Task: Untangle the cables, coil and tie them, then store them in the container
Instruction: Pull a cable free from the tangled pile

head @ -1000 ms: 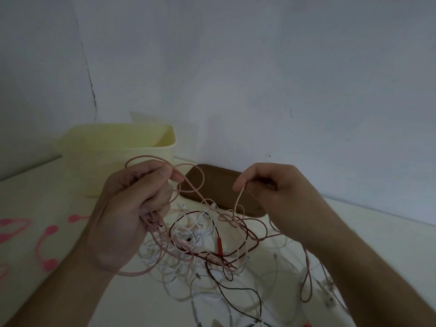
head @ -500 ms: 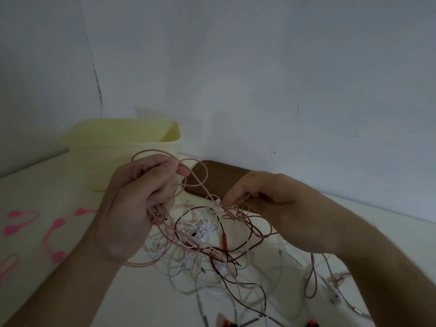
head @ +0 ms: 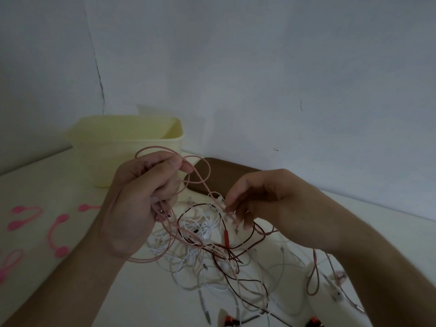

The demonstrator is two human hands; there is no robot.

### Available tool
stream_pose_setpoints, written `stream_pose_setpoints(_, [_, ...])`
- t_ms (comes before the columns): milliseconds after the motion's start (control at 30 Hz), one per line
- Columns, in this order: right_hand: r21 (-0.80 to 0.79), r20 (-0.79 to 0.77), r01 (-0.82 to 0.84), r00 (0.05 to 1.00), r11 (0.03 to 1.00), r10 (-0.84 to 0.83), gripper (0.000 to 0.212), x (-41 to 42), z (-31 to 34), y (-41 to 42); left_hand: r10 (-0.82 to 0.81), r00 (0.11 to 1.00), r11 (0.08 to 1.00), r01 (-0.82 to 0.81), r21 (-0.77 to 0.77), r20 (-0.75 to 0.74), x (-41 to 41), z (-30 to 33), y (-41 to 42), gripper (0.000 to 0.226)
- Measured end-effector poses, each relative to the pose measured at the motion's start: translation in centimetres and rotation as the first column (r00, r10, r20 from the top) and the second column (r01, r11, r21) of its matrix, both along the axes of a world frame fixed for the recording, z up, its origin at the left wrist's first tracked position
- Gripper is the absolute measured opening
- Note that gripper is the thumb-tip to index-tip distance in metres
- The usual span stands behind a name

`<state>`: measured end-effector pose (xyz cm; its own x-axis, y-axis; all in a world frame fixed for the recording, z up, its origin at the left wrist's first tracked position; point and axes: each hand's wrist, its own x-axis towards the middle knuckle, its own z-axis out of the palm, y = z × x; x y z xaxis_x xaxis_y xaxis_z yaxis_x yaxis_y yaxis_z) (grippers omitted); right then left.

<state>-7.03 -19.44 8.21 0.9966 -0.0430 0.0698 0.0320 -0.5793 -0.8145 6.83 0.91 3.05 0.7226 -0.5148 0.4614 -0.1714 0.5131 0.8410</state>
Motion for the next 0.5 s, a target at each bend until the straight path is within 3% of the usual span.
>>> stream_pose_setpoints(300, [0.041, -0.02, -0.006, 1.0, 0.999, 0.007, 0.022, 0.3, -0.7, 0.0, -0.001, 0.999, 1.0, 0.001, -0.015, -0.035, -0.2, 0.2, 0.0, 0.024])
stream_pose_setpoints(500, [-0.111, 0.003, -0.013, 1.0, 0.994, 0.013, 0.05, 0.7, -1.9, 0.6, -0.047, 0.998, 0.998, 0.046, -0.04, -0.03, -0.3, 0.3, 0.1, 0.023])
